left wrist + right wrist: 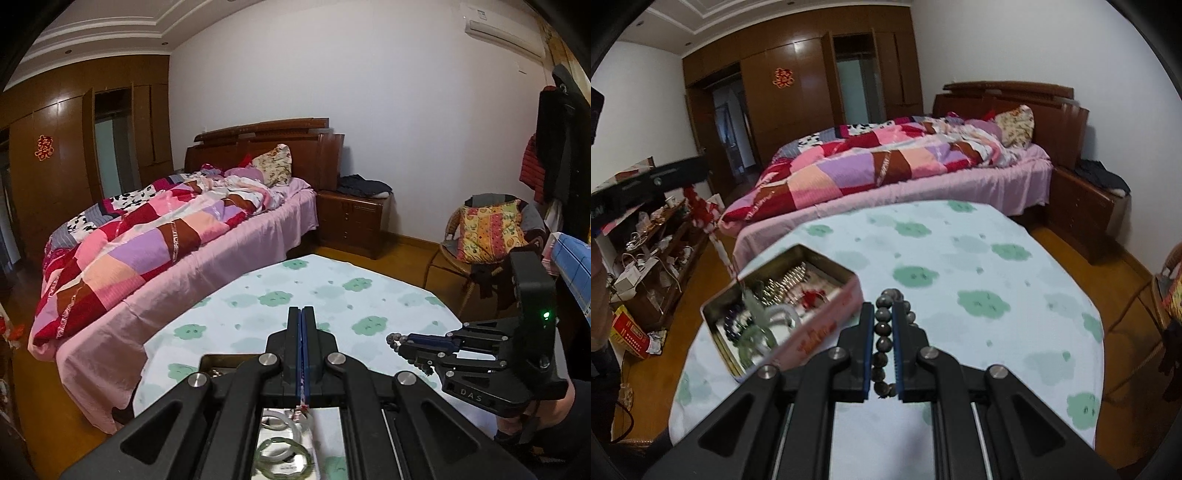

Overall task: Organize jewelry
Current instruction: 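Carry the pendant and grey bracelet into the tin and open both tools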

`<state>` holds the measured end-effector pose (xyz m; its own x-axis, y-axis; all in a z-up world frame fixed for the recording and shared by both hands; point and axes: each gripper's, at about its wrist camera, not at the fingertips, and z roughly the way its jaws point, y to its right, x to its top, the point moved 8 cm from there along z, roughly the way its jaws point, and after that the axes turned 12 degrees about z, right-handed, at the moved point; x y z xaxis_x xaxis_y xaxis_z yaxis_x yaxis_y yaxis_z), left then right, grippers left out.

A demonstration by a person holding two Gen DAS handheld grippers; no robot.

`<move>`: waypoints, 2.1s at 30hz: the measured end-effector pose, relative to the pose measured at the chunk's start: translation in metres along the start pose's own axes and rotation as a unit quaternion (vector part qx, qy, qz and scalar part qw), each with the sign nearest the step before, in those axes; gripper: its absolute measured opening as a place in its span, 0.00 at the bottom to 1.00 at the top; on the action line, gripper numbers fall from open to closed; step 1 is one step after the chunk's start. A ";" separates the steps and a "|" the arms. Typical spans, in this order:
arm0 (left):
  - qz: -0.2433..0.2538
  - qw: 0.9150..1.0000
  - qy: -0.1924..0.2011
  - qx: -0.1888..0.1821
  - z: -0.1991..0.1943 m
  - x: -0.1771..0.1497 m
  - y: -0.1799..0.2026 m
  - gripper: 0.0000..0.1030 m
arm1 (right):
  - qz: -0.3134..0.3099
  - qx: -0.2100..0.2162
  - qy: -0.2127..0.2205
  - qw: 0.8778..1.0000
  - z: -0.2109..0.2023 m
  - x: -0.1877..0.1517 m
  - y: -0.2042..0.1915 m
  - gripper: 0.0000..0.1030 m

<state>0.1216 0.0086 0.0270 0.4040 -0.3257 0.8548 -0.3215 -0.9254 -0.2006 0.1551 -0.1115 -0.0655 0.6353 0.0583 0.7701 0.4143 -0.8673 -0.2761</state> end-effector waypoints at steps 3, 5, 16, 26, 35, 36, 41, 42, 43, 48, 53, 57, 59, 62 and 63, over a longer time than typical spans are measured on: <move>-0.002 1.000 0.000 0.004 0.001 0.000 -0.006 0.00 | -0.010 0.012 0.001 1.000 0.003 0.006 -0.012 0.11; -0.002 1.000 -0.001 0.008 0.003 -0.001 -0.011 0.00 | -0.019 0.019 0.000 1.000 0.008 0.011 -0.022 0.11; -0.017 0.999 -0.005 0.033 0.021 -0.002 -0.050 0.00 | -0.031 0.064 -0.015 0.997 0.042 0.028 -0.062 0.11; -0.030 0.998 -0.027 0.046 0.050 -0.016 -0.072 0.00 | -0.060 0.052 -0.033 0.996 0.076 0.031 -0.083 0.11; -0.037 0.997 -0.037 0.050 0.066 -0.020 -0.082 0.00 | -0.079 0.038 -0.044 0.995 0.097 0.033 -0.093 0.11; -0.037 0.997 -0.038 0.049 0.068 -0.020 -0.082 0.00 | -0.079 0.036 -0.045 0.995 0.099 0.033 -0.093 0.11; -0.037 0.997 -0.047 0.050 0.081 -0.026 -0.083 0.00 | -0.074 0.026 -0.055 0.995 0.115 0.030 -0.087 0.11; -0.038 0.997 -0.050 0.050 0.084 -0.028 -0.083 0.00 | -0.073 0.023 -0.057 0.995 0.118 0.028 -0.086 0.11; -0.040 0.997 -0.052 0.050 0.087 -0.031 -0.084 0.00 | -0.071 0.021 -0.060 0.995 0.122 0.027 -0.085 0.11; -0.046 0.996 -0.068 0.044 0.102 -0.045 -0.085 0.00 | -0.067 0.010 -0.075 0.995 0.138 0.019 -0.079 0.11; -0.051 0.994 -0.089 0.040 0.116 -0.064 -0.085 0.00 | -0.063 -0.003 -0.089 0.994 0.151 0.008 -0.070 0.11; -0.054 0.992 -0.102 0.041 0.124 -0.076 -0.084 0.00 | -0.067 -0.007 -0.094 0.993 0.154 0.002 -0.069 0.11; -0.052 0.992 -0.108 0.040 0.127 -0.080 -0.082 0.00 | -0.071 -0.010 -0.095 0.993 0.154 0.001 -0.070 0.11; -0.051 0.992 -0.111 0.040 0.128 -0.085 -0.080 0.00 | -0.070 -0.006 -0.097 0.993 0.153 -0.002 -0.070 0.11; -0.053 0.992 -0.110 0.043 0.128 -0.086 -0.081 0.00 | -0.070 -0.003 -0.097 0.993 0.154 -0.003 -0.070 0.11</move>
<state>0.2224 0.0864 -0.0914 0.6113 -0.2508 0.7507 -0.1958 -0.9669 -0.1636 0.2245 0.0253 -0.1364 0.6863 0.2718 0.6746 0.5032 -0.8472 -0.1705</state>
